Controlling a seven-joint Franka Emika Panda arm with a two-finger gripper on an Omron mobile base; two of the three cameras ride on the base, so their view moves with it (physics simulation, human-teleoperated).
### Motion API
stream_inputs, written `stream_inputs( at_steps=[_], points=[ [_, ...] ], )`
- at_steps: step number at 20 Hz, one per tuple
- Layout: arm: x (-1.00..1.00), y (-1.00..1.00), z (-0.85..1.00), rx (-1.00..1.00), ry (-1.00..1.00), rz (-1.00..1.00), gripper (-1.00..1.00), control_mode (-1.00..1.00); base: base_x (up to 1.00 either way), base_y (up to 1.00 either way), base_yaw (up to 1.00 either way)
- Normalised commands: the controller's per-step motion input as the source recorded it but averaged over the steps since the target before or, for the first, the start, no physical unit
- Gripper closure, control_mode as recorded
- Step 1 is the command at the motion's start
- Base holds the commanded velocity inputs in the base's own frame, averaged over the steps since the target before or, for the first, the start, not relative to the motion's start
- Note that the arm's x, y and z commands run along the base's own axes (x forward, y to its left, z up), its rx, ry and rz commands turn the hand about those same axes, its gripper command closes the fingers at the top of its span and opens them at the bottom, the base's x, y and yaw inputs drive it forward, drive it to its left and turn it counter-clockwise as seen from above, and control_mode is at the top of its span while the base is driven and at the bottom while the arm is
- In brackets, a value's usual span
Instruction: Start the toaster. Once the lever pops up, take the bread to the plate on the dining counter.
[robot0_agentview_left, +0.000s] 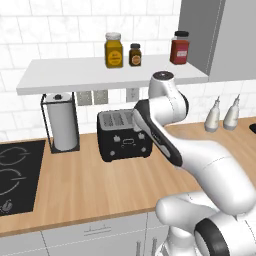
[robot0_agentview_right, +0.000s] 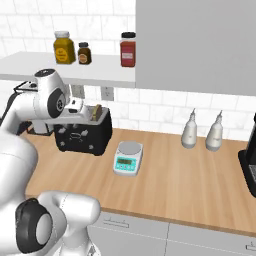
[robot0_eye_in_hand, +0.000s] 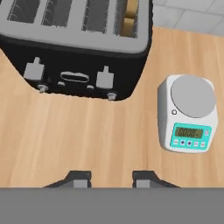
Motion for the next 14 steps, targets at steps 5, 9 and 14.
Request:
stream_inputs(
  at_steps=[5,9,14],
  points=[
    [0.01,0.00,-0.23,0.00,-0.17,-0.06,1.00,-1.00,0.00,0.00,0.00],
    [0.27,0.00,-0.14,0.02,-0.03,-0.02,1.00,-1.00,0.00,0.00,0.00],
    [0.40,0.01,-0.07,0.02,0.00,0.00,1.00,-1.00,0.00,0.00,0.00]
  ],
)
